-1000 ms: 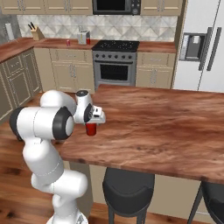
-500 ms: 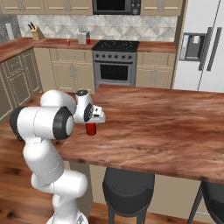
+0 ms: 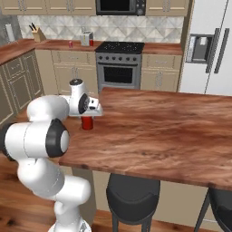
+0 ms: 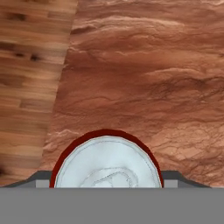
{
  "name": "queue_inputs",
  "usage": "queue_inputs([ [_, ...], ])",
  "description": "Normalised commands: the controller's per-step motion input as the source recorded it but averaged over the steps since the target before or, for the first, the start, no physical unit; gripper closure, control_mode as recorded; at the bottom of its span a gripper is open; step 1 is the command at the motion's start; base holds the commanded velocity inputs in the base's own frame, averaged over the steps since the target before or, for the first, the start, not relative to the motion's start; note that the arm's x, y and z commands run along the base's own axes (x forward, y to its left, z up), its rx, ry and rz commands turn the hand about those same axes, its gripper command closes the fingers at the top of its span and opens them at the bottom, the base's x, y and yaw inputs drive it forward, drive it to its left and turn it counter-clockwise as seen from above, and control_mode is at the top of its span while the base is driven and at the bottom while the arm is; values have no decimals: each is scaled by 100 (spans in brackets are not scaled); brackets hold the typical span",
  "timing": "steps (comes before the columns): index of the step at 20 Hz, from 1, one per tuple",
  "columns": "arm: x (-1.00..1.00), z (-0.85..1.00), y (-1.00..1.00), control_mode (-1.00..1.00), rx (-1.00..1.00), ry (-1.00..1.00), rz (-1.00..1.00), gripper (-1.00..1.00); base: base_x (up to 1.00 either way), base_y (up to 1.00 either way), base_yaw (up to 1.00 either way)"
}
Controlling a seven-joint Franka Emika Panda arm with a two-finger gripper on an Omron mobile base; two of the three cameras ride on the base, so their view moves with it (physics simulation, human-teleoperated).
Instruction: Four empty soda cans are scattered around the kitchen. Gather all the cans and cluster them next to the stove for recycling.
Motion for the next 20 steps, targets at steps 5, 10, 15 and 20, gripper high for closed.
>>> queue_inputs([
  [5,-61,39,6,-100,0,-1,0,100,0,0,0],
  [10,-68,14,2,-100,0,-1,0,100,0,0,0],
  [15,-34,0,13,100,0,1,0,100,-26,17,0],
  [20,0,0,0,100,0,0,0,100,-55,74,0],
])
